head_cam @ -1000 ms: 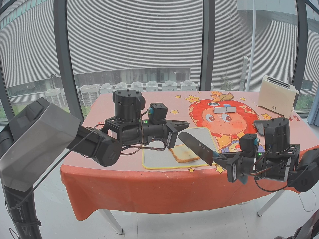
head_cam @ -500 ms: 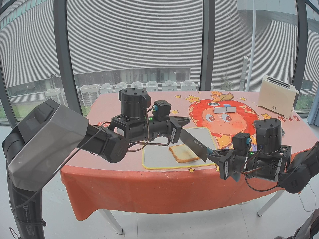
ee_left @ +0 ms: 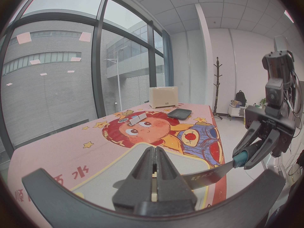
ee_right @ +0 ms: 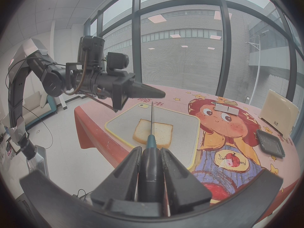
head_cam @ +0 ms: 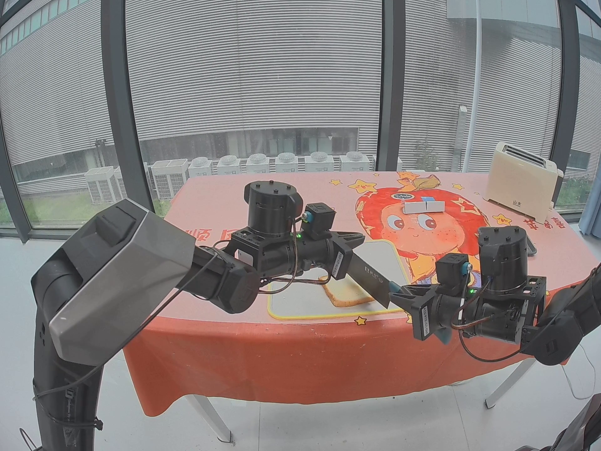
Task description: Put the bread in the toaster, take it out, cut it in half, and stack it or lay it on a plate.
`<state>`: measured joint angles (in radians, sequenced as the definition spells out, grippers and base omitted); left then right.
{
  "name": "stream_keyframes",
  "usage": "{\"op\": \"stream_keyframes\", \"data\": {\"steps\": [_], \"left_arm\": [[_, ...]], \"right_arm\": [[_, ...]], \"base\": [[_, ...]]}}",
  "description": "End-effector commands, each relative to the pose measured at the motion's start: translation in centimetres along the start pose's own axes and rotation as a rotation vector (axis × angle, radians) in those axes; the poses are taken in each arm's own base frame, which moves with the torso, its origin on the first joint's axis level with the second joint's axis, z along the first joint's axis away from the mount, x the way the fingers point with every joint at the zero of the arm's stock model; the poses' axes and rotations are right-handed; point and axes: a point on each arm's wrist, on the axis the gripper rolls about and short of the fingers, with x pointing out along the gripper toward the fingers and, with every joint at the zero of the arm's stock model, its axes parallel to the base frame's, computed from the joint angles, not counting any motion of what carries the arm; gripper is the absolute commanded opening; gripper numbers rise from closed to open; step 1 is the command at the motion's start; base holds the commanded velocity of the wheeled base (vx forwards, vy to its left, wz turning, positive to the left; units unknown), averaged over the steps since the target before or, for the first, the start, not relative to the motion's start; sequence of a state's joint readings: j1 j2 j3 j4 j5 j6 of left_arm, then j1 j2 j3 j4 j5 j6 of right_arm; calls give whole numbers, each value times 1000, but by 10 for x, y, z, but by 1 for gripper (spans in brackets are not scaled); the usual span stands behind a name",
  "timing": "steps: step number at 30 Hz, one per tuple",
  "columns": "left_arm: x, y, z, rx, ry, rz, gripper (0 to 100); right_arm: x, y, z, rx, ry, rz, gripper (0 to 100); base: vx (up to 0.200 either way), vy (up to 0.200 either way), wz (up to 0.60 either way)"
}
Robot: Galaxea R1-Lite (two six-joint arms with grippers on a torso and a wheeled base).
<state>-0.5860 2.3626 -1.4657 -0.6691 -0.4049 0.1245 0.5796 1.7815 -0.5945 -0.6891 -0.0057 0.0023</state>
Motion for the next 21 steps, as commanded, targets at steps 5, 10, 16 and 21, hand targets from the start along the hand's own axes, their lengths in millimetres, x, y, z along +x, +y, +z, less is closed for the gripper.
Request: {"op": "stream_keyframes", "data": {"steps": [5,10,16,21], "left_arm": [[7,-13,-10,-2,22,-31,0],[7,-11,-12,-2,20,-25,0],[5,-7,-10,-2,16,-17,0],[4,-4,-10,-2,12,-11,0]], "right_arm": [[1,-1,1,4,-2,-6,0],[1,1,0,2,-1,-1,0],[1,1,0,2,-1,-2,0],[2,1,0,2,1,-2,0]], "base": [[0,0,0],[0,0,0],[0,0,0],[0,0,0]]}}
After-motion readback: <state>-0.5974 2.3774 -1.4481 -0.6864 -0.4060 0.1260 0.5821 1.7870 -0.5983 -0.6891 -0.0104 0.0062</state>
